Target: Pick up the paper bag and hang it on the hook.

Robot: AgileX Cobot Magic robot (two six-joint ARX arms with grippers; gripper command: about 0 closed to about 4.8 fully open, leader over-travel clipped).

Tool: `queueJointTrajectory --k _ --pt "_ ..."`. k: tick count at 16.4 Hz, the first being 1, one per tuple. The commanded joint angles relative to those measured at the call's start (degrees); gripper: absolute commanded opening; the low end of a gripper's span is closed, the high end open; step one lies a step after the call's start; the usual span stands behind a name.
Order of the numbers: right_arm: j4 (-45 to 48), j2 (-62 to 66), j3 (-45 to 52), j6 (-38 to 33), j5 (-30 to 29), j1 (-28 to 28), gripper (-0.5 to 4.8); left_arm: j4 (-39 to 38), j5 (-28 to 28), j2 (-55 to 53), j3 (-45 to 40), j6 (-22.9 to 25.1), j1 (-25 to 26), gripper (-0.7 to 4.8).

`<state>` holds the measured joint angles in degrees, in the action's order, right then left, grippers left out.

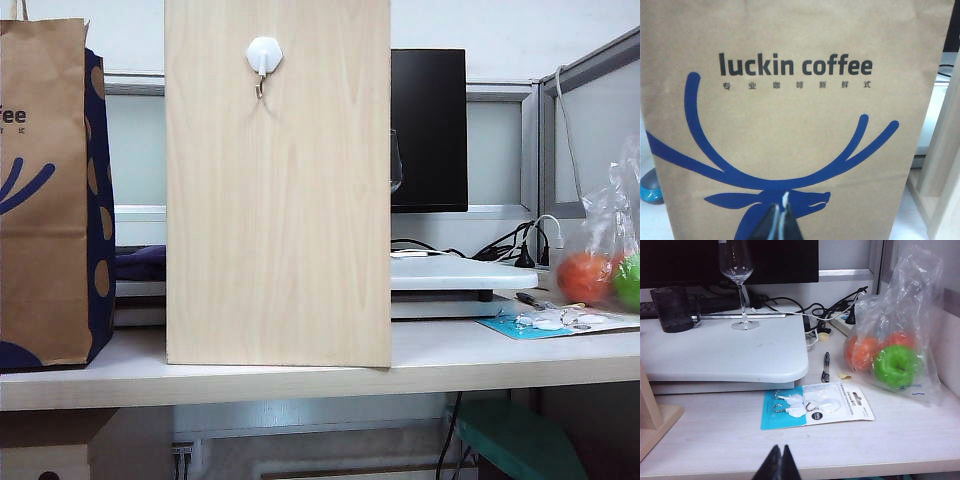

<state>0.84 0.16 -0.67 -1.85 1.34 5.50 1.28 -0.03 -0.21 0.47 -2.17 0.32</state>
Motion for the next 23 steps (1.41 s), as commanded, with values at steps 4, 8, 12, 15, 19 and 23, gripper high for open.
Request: queueJointTrajectory --k 4,8,12,15,19,23 --pt "0.7 0.0 0.4 0.0 0.0 0.0 0.00 0.5 0.3 0.0 0.1 0.0 0.1 0.21" --pt "1.3 0.0 0.4 -5.0 -19.3 0.0 -0.01 0.9 0.9 0.0 0.1 -3.4 0.1 0.21" --pt "1.0 0.0 0.4 -5.5 -42.8 0.1 -0.01 4.5 4.2 0.0 0.1 -13.5 0.1 0.21" --pt "1.1 0.0 0.4 -5.5 -43.4 0.0 -0.01 10.4 10.0 0.0 1.0 -16.1 0.1 0.17" --pt "1.1 0.0 0.4 -5.4 -43.4 0.0 -0.01 8.0 7.9 -1.6 10.0 -11.3 0.1 0.17" --pt "1.1 0.0 0.4 -5.4 -43.4 0.0 -0.01 7.6 7.3 -17.4 24.7 2.1 0.1 0.18"
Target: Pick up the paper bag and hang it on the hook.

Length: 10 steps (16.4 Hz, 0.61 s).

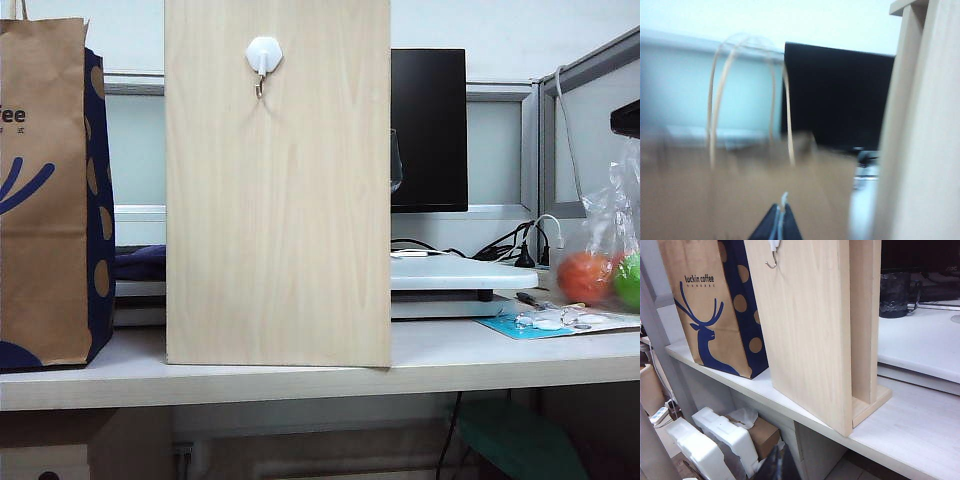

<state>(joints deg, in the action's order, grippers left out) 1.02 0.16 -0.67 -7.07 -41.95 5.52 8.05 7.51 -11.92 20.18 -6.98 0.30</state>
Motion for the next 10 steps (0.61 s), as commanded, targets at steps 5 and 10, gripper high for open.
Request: queueJointTrajectory --k 5,10 --pt "1.0 0.0 0.4 -0.2 0.1 0.0 -0.01 1.6 -10.1 -32.0 24.2 14.5 0.2 3.67" --pt "1.0 0.0 0.4 -0.2 0.2 0.0 -0.01 0.4 -14.8 -34.9 24.4 14.9 0.2 3.64"
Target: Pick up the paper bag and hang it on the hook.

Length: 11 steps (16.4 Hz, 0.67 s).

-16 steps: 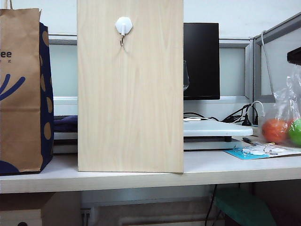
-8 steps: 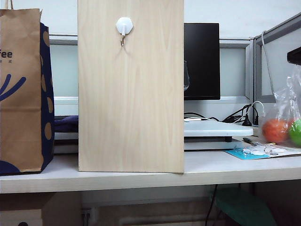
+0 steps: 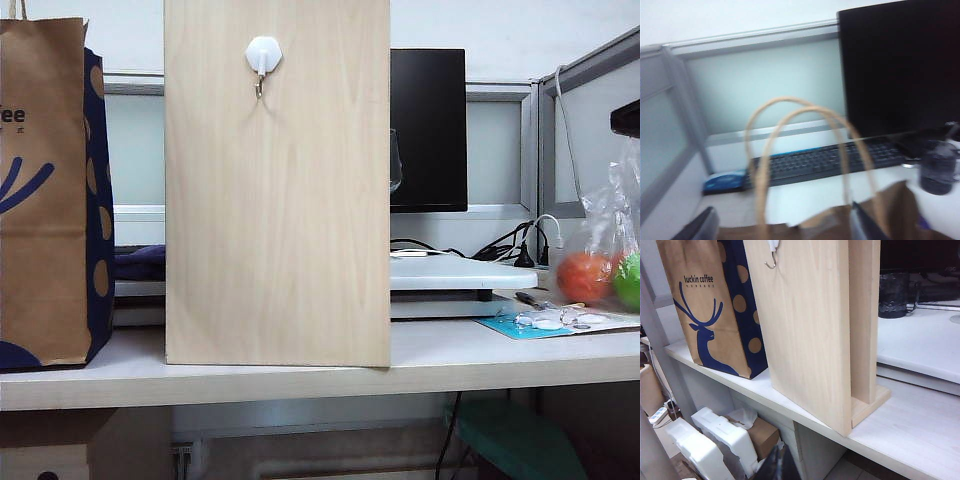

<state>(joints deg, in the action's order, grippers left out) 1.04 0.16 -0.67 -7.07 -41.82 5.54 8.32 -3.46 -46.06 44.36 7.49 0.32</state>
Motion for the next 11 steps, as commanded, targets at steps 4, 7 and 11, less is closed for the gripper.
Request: queueJointTrajectory --k 4,7,11 --pt "1.0 0.0 0.4 -0.2 1.2 0.0 -0.01 5.3 -5.9 -6.4 0.3 3.5 0.2 3.59" --pt "1.0 0.0 0.4 -0.2 1.2 0.0 -0.01 6.3 -6.0 -9.4 0.3 3.4 0.2 2.43" --pt "1.2 0.0 0.4 -0.2 1.2 0.0 -0.01 5.8 -6.1 -9.7 0.3 3.4 0.1 -0.05"
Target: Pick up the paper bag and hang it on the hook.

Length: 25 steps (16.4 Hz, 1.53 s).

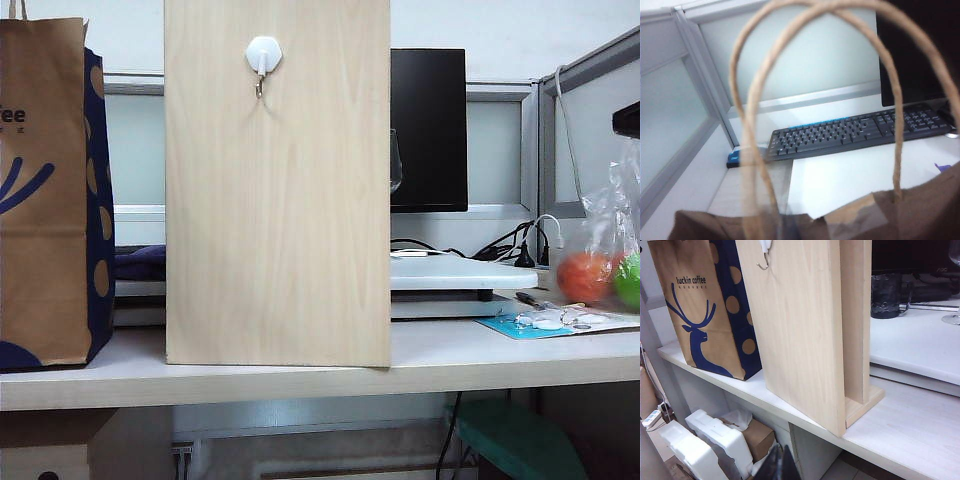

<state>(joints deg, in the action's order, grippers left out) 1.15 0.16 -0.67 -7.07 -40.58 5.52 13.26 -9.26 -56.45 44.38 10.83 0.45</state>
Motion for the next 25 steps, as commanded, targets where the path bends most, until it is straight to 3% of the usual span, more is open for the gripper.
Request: queueJointTrajectory --k 1,3,5,8,10,12,15,22,25 --pt "1.2 0.0 0.4 -0.2 0.0 0.0 -0.01 0.4 -1.1 1.1 0.3 0.0 0.0 -0.05" --pt "1.9 0.0 0.4 -0.2 0.0 0.0 -0.01 -4.6 -1.4 4.4 0.3 -0.3 -0.1 -0.05" --pt "2.1 0.0 0.4 -0.2 0.7 0.0 -0.01 -12.0 0.6 10.3 0.3 -3.7 -0.1 -0.05" --pt "2.0 0.0 0.4 -0.2 1.7 0.0 -0.01 -19.9 11.6 18.3 0.3 -6.4 -0.1 -0.05" --pt "1.9 0.0 0.4 -0.2 1.7 0.0 -0.01 -24.5 24.8 23.0 0.3 -15.0 -0.1 -0.05" --pt "1.6 0.0 0.4 -0.2 2.1 0.0 -0.01 -27.9 29.1 25.6 0.2 -18.9 -0.1 -0.05" --pt "1.6 0.0 0.4 -0.2 2.1 0.0 -0.01 -34.4 39.5 27.2 0.2 -17.0 -0.1 -0.05" --pt "1.6 0.0 0.4 -0.2 2.1 0.0 -0.01 -38.0 46.1 27.1 0.2 -17.6 -0.2 -0.05" --pt "1.6 0.0 0.4 -0.2 2.1 0.0 -0.01 -34.3 45.9 27.0 -1.5 -22.1 -5.1 -0.05"
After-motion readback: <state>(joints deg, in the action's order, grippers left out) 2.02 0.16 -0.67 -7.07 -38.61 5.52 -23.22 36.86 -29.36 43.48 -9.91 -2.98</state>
